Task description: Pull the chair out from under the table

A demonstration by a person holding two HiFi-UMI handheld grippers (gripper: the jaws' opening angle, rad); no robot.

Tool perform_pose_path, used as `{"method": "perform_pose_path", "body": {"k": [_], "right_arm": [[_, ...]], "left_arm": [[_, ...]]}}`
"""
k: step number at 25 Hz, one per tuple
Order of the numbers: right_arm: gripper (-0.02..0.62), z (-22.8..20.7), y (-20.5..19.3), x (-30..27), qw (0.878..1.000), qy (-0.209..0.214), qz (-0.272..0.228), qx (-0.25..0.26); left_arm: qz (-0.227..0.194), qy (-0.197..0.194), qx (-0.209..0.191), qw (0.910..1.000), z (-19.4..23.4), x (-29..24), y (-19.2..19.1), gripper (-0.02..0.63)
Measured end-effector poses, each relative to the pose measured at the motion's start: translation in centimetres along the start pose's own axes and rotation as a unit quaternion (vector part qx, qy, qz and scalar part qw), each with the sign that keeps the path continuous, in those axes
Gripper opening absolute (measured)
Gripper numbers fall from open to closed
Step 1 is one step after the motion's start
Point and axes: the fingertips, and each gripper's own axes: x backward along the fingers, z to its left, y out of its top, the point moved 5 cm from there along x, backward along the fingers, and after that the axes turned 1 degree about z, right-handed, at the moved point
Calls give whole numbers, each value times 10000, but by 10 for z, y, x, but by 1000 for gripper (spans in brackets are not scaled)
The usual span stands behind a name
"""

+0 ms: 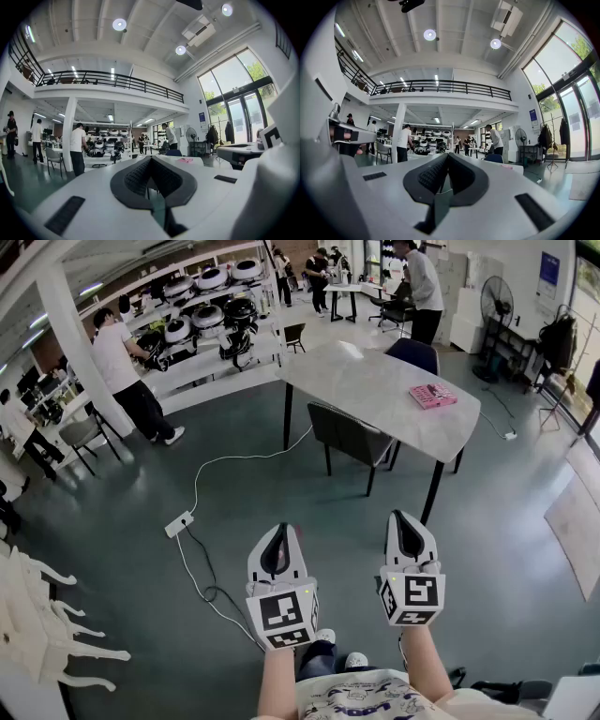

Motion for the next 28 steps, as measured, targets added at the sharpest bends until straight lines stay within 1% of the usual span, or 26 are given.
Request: {"method": "perform_pose_path", "body": {"k": [5,13,19,22,25,26,27,28], "right_arm": [[6,-3,0,-3,10000,-12,-11,6],[6,7,-5,-8,10000,-3,13,75],[6,12,-11,-30,9999,-123,103,18],[8,17,-16,-44,9998,-155,130,71],[64,24,-19,-61,9998,-102,157,48],[90,27,-19,-67,9998,-79,169,32],[116,30,-19,-73,9998,-62,181,23],[135,33,-21,-78,9998,-54,193,21]], "left_arm": [[6,-2,-1,10000,-1,-3,-2,15],[-21,-55,13,10000,8,-10,-5,15],[25,-103,-84,9999,24,-34,-10,17],[94,-211,58,9997,33,-50,-16,17],[99,-326,225,9992,44,-68,-18,21],[88,-391,264,9988,47,-74,-17,39],[85,-481,299,9984,50,-81,-17,99],[91,-577,324,9978,53,-87,-18,180]]}}
